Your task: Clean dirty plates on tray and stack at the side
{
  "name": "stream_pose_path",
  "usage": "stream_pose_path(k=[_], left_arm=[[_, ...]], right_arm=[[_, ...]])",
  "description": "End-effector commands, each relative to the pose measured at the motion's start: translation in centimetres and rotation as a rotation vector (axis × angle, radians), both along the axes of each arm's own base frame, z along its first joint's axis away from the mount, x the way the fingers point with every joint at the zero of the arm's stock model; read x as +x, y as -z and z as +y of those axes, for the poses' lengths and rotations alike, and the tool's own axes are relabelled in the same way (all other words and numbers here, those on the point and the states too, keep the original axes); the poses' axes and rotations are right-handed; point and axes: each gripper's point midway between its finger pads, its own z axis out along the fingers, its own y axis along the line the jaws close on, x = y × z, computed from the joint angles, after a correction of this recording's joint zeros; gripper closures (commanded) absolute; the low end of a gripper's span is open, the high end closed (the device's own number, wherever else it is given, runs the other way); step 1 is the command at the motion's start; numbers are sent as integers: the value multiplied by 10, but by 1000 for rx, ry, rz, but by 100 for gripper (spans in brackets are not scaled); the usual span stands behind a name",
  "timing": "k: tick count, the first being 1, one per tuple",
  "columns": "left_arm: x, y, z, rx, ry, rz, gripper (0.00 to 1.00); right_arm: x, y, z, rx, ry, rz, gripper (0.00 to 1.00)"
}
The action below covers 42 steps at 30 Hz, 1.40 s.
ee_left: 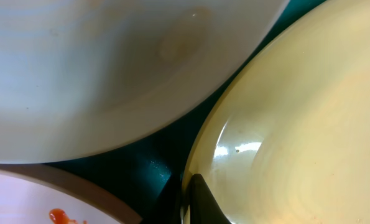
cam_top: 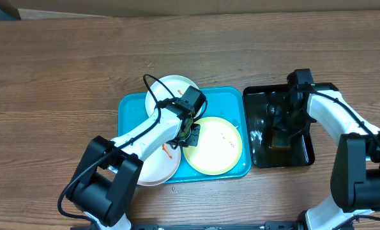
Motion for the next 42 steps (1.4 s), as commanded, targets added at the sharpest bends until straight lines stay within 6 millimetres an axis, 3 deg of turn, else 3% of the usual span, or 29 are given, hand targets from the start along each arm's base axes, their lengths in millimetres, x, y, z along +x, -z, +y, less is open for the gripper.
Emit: stream_pose_path(k=[1,3,4,12,24,33,39,42], left_arm=[[-1,14,6,45,28,15,96],[0,14,5,43,53,9,96],[1,13,5,43,54,7,96],[1,13,5,43,72,5,94],[5,12,6,45,77,-6,92],[6,12,6,43,69,-8,96],[6,12,6,43,70,-9,96],[7,12,5,41,70,-13,96]], right_arm=[[-2,2,2,4,-1,6,73],[0,1,2,4,-1,-1,94],[1,2,2,5,-1,-7,96],[9,-4,2,6,-20,-28,96],[20,-47,3,5,-47,-12,96],[14,-50,-4,-37,27,19,96],[13,-51,10,43,42,25,96],[17,-54,34,144,-38,2,96]])
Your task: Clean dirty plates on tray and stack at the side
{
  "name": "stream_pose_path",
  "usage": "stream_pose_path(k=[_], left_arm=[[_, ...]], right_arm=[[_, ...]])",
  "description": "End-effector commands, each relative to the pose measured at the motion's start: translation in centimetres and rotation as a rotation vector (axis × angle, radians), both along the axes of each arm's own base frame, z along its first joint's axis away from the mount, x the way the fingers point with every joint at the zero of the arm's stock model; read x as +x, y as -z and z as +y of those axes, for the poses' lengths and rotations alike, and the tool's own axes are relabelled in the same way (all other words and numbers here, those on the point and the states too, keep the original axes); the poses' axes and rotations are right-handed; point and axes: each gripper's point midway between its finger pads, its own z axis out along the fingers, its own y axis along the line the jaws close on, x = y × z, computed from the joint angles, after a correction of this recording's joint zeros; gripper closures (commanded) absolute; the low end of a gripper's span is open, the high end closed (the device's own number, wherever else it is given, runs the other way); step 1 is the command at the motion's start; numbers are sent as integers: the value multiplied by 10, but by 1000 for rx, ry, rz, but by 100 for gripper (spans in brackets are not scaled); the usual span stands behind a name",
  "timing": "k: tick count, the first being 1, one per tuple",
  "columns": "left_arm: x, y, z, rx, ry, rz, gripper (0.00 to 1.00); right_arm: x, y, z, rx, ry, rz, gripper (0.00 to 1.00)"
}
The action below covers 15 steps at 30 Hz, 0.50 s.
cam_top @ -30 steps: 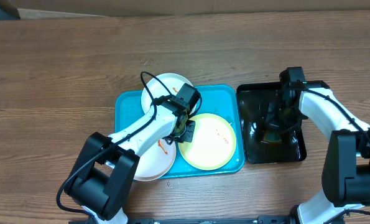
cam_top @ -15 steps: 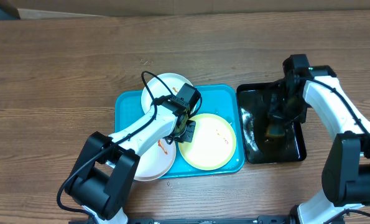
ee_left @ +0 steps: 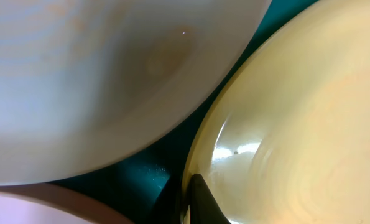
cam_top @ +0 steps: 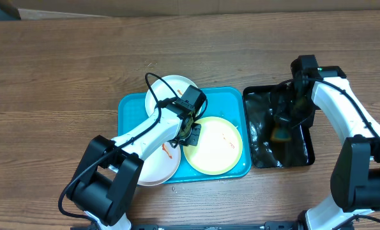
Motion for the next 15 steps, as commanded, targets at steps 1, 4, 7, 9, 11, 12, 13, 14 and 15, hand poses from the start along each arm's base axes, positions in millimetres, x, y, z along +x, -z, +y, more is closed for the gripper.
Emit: stream_pose_path(k=[1,4,7,9,11,12,13,14,15], left_arm=[[2,12,8,47,10,4,96],[2,12,8,47,10,5,96],[2,12,9,49,10,7,96],[2,12,9,48,10,7,96],[2,12,9,49,10,8,96],[2,12,9,49,10,8,96],[2,12,9,49,10,8,96],[2,12,9,49,10,8,96],[2,12,9,49,10,7,96]], right_arm=[[8,-9,27,84,-84,-40,96],[8,-6,15,-30,-45,-37,96],[13,-7,32,39,-101,-67,96],[11,-6,23,-24,-155,-62,96],[8,-6,9,-103,-88,-44,96],[9,-6,9,-100,-62,-44,96],[10,-6,14,-72,-58,-46,96],[10,-6,20,-38,-80,-49,96],[9,-7,24,-12,-106,-49,96]])
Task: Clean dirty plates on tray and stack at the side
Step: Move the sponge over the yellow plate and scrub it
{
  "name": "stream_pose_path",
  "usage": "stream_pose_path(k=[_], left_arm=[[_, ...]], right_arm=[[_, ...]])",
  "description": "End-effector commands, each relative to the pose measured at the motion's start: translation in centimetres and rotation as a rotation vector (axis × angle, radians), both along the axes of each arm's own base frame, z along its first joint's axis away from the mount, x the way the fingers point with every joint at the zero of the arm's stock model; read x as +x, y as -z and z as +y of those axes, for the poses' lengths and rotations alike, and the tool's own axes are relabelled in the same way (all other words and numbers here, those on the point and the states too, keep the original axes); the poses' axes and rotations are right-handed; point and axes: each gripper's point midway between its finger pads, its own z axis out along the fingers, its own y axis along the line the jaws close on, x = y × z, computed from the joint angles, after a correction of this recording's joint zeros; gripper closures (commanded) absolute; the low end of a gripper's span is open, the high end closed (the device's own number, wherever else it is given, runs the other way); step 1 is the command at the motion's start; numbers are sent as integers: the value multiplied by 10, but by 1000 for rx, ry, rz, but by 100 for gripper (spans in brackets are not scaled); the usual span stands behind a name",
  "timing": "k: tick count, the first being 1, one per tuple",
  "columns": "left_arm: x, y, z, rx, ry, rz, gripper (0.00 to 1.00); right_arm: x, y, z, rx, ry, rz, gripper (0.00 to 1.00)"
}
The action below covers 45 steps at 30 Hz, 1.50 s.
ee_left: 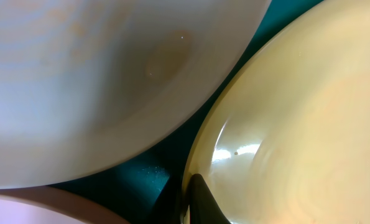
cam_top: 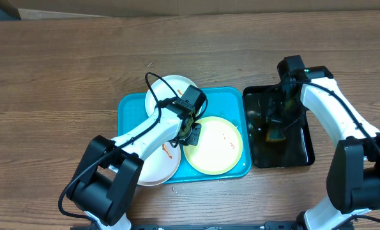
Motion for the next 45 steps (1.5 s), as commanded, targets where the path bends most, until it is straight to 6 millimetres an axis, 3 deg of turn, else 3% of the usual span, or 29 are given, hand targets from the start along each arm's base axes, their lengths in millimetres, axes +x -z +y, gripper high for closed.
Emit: stream_pose_path(k=[1,3,8,13,16,23,28,37,45], left_arm=[[0,12,10,51,9,12,96],[1,12,9,51,9,12,96],[1,12,9,51,9,12,96],[1,12,9,50,8,12,96],[0,12,9,51,8,13,96],[0,12,10,52,9,13,96],[0,12,10,53,9,15,96],[-2,12,11,56,9,22,96],[-3,12,11,56,9,27,96]], right_arm=[[9,-8,9,52,-30,-30,96],[8,-13,17,97,-30,-24,96],[14,-42,67,318,-107,-49,96],[7,-46,105,308,-237,-68,96],[1,-40,117,209,-322,-86,96],[-12,-22,128,-32,-431,-135,96],[-22,-3,137,-60,-483,-151,96],[-19,23,133,-78,-482,-196,96],[-26,44,123,-105,-448,-122,96]])
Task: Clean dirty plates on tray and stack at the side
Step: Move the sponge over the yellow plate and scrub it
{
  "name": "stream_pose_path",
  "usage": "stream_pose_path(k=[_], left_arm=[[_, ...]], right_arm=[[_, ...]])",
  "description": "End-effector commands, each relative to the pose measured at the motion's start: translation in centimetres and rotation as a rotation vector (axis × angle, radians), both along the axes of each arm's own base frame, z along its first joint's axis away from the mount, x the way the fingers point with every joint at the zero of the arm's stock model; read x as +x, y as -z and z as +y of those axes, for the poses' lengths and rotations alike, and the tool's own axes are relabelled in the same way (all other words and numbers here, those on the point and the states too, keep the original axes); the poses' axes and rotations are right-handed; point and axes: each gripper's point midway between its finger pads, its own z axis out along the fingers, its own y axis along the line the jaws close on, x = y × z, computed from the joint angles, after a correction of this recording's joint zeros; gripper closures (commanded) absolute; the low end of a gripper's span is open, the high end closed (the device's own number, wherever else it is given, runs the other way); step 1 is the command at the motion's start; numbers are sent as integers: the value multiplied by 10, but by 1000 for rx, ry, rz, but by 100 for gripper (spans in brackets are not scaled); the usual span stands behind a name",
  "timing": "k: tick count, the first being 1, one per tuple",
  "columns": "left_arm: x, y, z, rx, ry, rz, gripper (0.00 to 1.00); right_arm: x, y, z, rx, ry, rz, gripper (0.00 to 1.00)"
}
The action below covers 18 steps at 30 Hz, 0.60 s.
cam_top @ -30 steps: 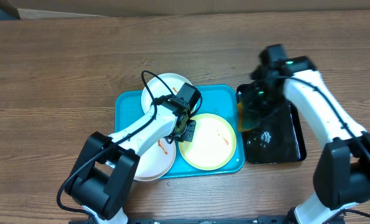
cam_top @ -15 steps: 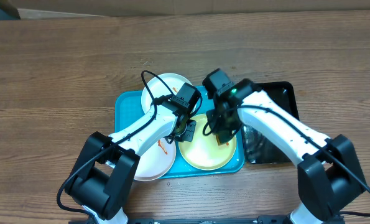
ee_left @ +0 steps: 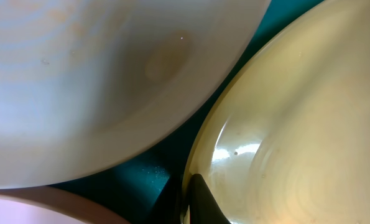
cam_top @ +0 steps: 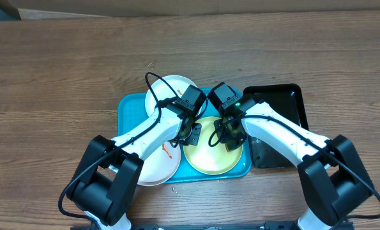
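A yellow plate (cam_top: 210, 153) lies on the right half of the blue tray (cam_top: 124, 107). My left gripper (cam_top: 191, 133) is shut on its left rim; in the left wrist view one dark finger (ee_left: 200, 202) lies inside that rim on the yellow plate (ee_left: 296, 124). My right gripper (cam_top: 232, 139) is over the plate's right side, shut on a brownish sponge (cam_top: 234, 145). A white plate (cam_top: 167, 89) sits at the tray's back. A stained white plate (cam_top: 152, 163) with red smears overhangs the tray's front left.
A black tub (cam_top: 280, 128) of dark water stands right of the tray, touching it. The left wrist view shows the white plate (ee_left: 97, 74), a strip of teal tray (ee_left: 141, 177) and the stained plate's edge (ee_left: 23, 208). Bare wooden table (cam_top: 49, 76) surrounds everything.
My right gripper has moved left from the black tub to above the yellow plate, with the sponge in it. The left gripper still grips the plate's rim, unmoved.
My left gripper held the yellow plate's rim at every moment. My right gripper was down in the black tub on the sponge, then shifted about within the tub, and now holds the sponge over the yellow plate.
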Motion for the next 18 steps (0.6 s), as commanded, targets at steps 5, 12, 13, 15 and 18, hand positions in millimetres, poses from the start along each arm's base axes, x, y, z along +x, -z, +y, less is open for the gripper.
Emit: stream_pose_path(k=[5,12,13,15,18], left_arm=[[-4,13,12,58,9,31,96],[-4,13,12,58,10,32,96],[-4,13,12,58,10,32,96],[-4,13,11,57,10,32,96],[-4,13,11,56,10,32,96]], right_arm=[[-15,37,-12,-22,62,140,96],[-31,37,15,157,70,263,96],[-33,35,21,190,68,276,96],[-36,31,37,277,61,307,96],[-38,25,53,369,46,331,96]])
